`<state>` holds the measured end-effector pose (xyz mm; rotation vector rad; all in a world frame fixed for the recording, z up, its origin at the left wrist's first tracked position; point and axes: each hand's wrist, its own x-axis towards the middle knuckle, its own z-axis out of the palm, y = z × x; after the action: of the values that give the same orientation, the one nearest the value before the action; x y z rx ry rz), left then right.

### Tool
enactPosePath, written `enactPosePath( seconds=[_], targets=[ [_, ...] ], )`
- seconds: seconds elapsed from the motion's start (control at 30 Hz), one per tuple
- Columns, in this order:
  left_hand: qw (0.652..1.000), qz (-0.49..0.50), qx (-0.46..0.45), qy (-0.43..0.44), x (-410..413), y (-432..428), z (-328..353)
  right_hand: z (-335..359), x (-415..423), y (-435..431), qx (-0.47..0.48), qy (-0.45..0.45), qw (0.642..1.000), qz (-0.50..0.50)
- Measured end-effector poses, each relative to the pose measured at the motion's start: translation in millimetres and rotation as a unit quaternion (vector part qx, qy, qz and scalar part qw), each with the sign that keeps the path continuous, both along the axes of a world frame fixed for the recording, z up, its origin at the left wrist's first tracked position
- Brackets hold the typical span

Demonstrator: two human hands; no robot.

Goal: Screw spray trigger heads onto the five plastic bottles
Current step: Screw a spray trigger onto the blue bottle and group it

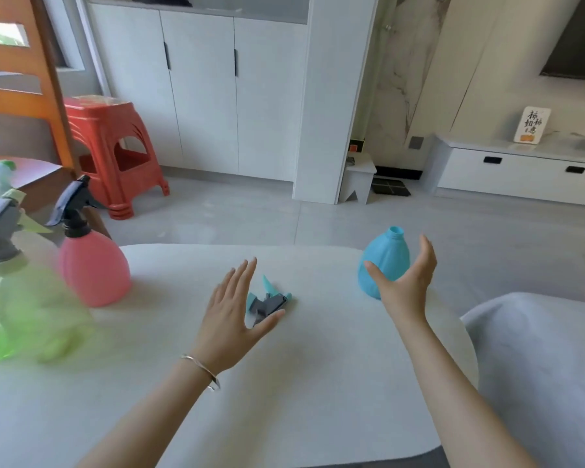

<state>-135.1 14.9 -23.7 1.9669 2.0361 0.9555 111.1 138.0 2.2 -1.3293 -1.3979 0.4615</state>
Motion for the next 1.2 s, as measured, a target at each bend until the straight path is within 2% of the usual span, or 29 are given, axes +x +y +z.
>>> enactPosePath(
  seconds=[0.17, 0.3, 0.5, 0.63, 0.67, 0.7, 0.77, 0.8, 0.83, 0.93, 1.03, 1.13, 1.2],
  targets=[
    [1.0, -0.008, -0.001, -0.017, 4.9, -0.7, -0.8, -24.5, 10.1, 18.5, -0.119, 0.062, 0.991, 0.01],
    [0.999, -0.007, 0.006, -0.044, 6.3, -4.2, 1.3, -26.8, 14.1, 29.8, -0.136, 0.097, 0.985, 0.031],
    [0.99, 0.015, 0.006, -0.138, 5.1, -9.0, 8.1, -19.3, 8.7, 19.1, -0.134, 0.099, 0.985, 0.047],
    [0.972, 0.014, -0.005, -0.234, 7.5, -11.4, 18.6, 9.0, -33.3, -9.2, -0.161, 0.179, 0.96, 0.146],
    [0.954, 0.01, -0.022, -0.299, 8.1, -11.3, 22.2, 16.1, -47.2, -20.7, -0.175, 0.208, 0.943, 0.192],
    [0.921, -0.003, -0.048, -0.388, 8.4, -11.5, 27.1, 21.2, -60.8, -33.5, -0.189, 0.23, 0.923, 0.242],
    [0.822, -0.055, -0.1, -0.557, 6.6, -12.0, 32.9, 23.3, -84.6, -57.7, -0.225, 0.243, 0.889, 0.317],
    [0.791, -0.08, -0.112, -0.597, 5.3, -13.8, 35.7, 23.4, -94.6, -69.3, -0.241, 0.239, 0.877, 0.34],
    [0.779, -0.099, -0.109, -0.609, 3.1, -16.8, 37.8, 23.9, -102.5, -79.5, -0.251, 0.233, 0.869, 0.358],
    [0.766, -0.088, -0.069, -0.632, -11.2, -24.5, 41.3, 25.4, -113.1, -93.4, -0.254, 0.158, 0.859, 0.416],
    [0.735, -0.04, -0.011, -0.677, -39.3, -31.6, 48.9, 26.2, -113.1, -91.1, -0.257, 0.054, 0.864, 0.431],
    [0.729, 0.011, 0.035, -0.683, -63.7, -38.9, 53.9, 6.0, -108.1, -76.2, -0.184, -0.146, 0.898, 0.372],
    [0.73, 0.033, 0.046, -0.681, -73.7, -44.3, 53.0, -8.7, -107.6, -68.6, -0.133, -0.253, 0.886, 0.366]
  ],
)
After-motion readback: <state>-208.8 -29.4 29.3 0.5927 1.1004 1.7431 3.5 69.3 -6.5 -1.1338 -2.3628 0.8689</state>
